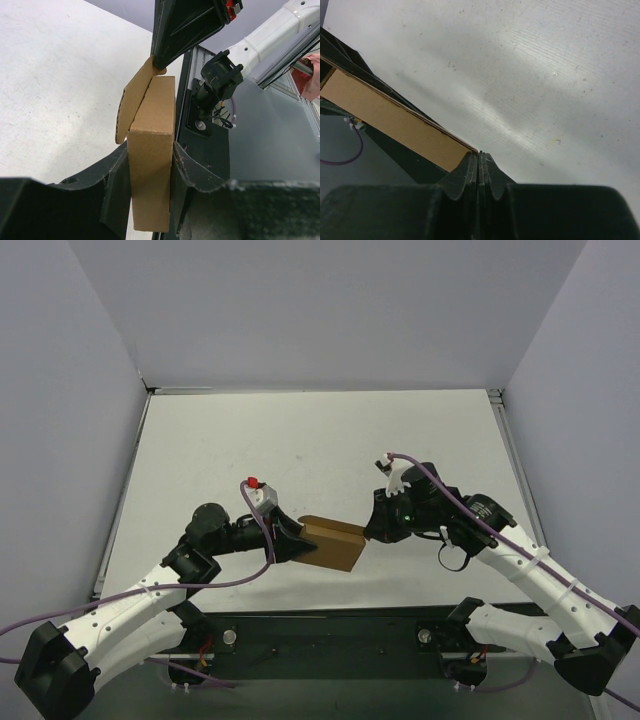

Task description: Fold the paper box

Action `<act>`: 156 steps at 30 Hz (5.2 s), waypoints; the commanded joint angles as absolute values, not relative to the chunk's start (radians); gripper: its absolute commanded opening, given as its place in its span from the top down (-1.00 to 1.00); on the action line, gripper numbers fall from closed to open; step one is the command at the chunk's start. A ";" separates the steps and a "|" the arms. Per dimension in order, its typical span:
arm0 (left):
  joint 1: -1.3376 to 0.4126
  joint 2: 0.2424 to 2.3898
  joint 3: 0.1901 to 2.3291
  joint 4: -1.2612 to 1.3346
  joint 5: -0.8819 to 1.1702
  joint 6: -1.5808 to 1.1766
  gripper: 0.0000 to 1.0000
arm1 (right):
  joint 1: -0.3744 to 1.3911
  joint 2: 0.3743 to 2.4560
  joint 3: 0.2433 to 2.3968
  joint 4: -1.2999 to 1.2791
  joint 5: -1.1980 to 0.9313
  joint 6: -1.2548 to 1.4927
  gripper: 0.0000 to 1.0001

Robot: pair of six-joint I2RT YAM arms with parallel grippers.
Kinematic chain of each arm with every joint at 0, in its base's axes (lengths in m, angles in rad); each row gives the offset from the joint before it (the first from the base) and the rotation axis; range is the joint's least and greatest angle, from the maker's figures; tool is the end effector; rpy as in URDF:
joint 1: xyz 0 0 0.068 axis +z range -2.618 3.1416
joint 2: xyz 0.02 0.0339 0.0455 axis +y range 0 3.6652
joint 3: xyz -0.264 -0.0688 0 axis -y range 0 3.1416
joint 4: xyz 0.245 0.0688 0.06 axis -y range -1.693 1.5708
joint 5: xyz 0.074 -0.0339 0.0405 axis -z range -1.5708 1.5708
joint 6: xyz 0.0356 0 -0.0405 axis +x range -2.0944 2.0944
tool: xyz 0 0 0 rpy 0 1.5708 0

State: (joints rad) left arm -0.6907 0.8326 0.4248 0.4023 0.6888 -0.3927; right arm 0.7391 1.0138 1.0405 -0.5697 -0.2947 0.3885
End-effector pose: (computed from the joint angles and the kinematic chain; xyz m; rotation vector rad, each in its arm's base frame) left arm 0.1340 -0.1401 0.2661 0.8289 1.5478 -1.3562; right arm 0.1529 0.1533 0.3483 -0.5753 2.1721 0.9564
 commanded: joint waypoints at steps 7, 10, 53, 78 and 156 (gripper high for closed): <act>-0.675 0.828 0.471 0.318 0.487 -0.333 -0.64 | 0.759 0.980 0.935 -0.516 -0.122 0.318 1.00; -0.663 0.810 0.468 0.284 0.421 -0.325 -0.72 | 0.770 0.970 0.882 -0.453 -0.036 0.279 1.00; -0.578 1.098 0.718 0.084 0.778 -0.167 -0.67 | 0.841 0.976 0.874 -0.422 -0.304 0.032 1.00; -0.621 1.124 0.801 -0.175 0.634 -0.061 -0.13 | 0.799 0.974 0.873 -0.437 -0.316 0.026 1.00; -0.650 1.138 0.788 -0.169 0.526 -0.038 0.31 | 0.795 0.983 0.868 -0.442 -0.316 0.020 1.00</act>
State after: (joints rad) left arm -0.6464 1.1309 0.7673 -0.1974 0.5060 -0.0441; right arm 0.7986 0.9924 0.8410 -0.4316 -0.3122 0.0280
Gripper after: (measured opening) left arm 0.396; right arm 0.024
